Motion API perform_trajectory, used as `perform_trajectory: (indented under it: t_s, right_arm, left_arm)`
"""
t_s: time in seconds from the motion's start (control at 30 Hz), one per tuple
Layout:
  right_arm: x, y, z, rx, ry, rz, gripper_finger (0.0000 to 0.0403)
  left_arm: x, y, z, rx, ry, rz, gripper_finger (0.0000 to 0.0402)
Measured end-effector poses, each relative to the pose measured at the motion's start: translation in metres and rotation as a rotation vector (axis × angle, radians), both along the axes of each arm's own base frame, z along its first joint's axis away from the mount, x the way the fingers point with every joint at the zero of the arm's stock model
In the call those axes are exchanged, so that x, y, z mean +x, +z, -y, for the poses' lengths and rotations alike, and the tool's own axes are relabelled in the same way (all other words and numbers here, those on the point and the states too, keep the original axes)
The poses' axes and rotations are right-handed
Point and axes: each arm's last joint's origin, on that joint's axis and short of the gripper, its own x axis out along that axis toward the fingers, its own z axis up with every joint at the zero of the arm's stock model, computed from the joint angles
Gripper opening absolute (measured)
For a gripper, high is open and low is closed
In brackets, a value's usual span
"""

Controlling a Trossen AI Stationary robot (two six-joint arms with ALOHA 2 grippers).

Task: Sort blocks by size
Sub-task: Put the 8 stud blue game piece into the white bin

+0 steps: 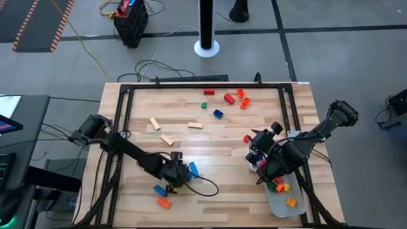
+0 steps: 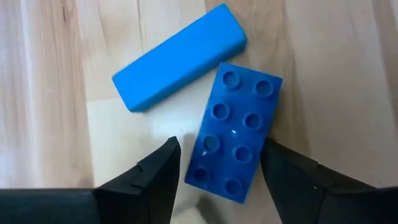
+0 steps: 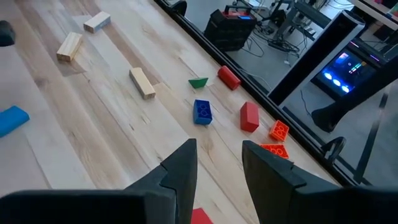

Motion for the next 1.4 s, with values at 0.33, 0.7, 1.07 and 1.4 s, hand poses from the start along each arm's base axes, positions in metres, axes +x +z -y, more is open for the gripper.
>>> perform_trajectory:
  t_s: [0.33,0.7,1.07,1.4]
  right_arm:
    - [0.0,0.0,0.0,-0.001,0.003,-0.002,0.0156]
    - [0.0,0.0,-0.001,0.0,0.004,-0.001,0.0156]
    - [-0.021,0.013,0.0,0.027,-0.013,0.093,0.0156]
    - [-0.019,0.018,0.009,-0.077,-0.073,0.245,0.0156]
  left_arm:
    - [0.009,-0.001,-0.016,-0.012,-0.083,-0.021,0.0204]
    - [0.012,0.0,-0.018,-0.059,-0.097,-0.015,0.0128]
    - [0.04,0.034,-0.067,-0.084,-0.071,0.265,0.0128]
    - [0.096,0.036,-0.121,-0.28,-0.042,0.584,0.0128]
